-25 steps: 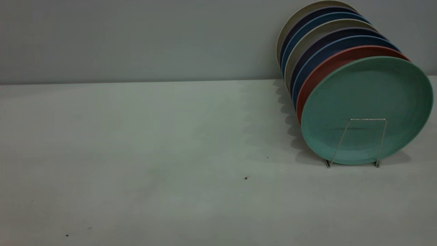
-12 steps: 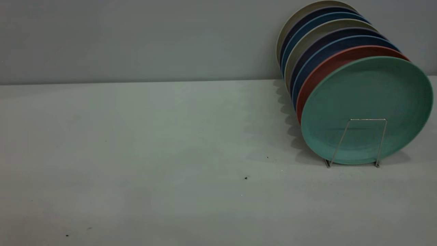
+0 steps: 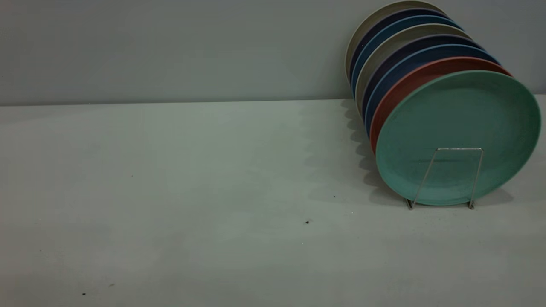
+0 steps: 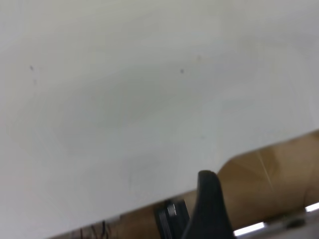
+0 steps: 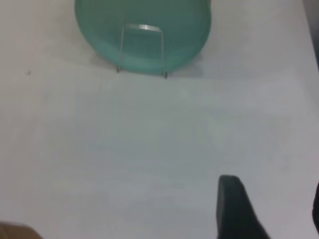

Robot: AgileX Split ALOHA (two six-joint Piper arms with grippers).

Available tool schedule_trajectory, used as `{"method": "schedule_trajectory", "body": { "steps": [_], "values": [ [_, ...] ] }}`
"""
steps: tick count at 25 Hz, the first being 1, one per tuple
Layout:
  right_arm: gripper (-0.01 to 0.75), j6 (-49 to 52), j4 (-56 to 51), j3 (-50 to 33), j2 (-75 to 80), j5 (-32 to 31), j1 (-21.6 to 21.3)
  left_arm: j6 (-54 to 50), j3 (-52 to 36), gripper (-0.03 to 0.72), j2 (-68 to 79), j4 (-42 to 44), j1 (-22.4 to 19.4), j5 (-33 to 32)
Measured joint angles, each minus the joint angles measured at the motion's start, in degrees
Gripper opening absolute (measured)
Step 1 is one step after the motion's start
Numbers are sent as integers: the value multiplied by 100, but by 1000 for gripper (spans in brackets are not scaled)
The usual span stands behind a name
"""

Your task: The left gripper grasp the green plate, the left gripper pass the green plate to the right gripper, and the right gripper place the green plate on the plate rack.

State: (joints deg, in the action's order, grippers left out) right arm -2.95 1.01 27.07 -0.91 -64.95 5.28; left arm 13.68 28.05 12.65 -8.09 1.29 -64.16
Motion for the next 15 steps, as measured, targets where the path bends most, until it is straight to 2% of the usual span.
{"method": "schedule_trajectory", "body": {
  "steps": [7, 15],
  "values": [
    [390, 0, 0, 0, -3, -7, 0, -14, 0, 591, -1315, 0, 5, -115],
    [390, 0, 0, 0, -3, -7, 0, -14, 5, 591, -1391, 1, -161, -190]
  ]
}}
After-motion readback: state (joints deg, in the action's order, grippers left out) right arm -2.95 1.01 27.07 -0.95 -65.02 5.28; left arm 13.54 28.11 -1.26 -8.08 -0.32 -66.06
